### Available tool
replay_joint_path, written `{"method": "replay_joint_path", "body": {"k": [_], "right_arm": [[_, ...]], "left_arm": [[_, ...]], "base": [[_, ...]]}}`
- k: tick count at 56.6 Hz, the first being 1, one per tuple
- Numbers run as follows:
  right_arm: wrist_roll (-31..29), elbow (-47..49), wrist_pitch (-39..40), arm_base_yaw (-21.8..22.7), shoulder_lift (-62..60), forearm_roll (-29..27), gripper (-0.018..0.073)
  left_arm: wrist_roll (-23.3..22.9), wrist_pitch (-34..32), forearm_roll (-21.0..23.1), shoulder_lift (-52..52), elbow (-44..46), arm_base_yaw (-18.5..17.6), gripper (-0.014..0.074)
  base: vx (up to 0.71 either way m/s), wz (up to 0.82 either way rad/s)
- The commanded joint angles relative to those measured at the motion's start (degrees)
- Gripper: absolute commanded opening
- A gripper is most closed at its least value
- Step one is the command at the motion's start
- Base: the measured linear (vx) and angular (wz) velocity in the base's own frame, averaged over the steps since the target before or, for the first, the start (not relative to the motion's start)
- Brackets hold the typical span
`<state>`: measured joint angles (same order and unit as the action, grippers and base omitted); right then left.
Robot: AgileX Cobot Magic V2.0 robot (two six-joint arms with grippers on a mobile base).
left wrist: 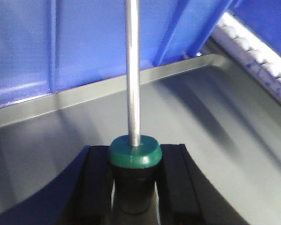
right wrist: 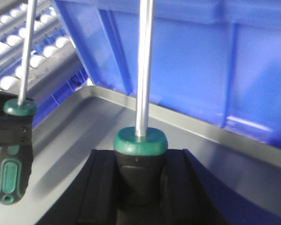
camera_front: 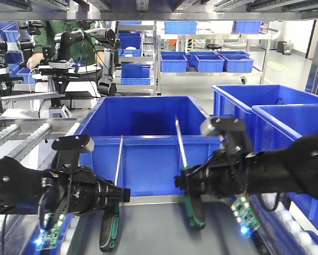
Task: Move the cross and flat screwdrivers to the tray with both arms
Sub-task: 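Lower both screwdrivers toward the grey tray with both grippers, then open both grippers to release the screwdrivers onto the tray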
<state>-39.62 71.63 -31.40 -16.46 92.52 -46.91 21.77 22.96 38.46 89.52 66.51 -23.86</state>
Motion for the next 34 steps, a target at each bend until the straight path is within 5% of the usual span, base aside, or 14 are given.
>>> {"method": "replay_joint_path", "body": {"k": [1, 22, 34], "right_arm": [[-0.6, 1.6, 2.2, -0.1, -0.8, -2.2, 0.0074], [-0.3, 1.6, -5.3, -0.1, 3.3, -2.4, 0.0432], [3.0, 1.6, -6.7, 0.1, 2.7, -3.7, 0.0608]], "left_arm": [[-0.1, -4.7, 1.7, -1.3, 1.5, -0.4, 0.0126], [-0.1, -2.1, 1.8, 1.6, 1.5, -0.3, 0.0553], [-0.1, 1.6, 1.8, 1.4, 1.5, -0.3, 0.0607]], "base": [[0.00, 0.00], [0.00, 0.00], [0.00, 0.00]]}}
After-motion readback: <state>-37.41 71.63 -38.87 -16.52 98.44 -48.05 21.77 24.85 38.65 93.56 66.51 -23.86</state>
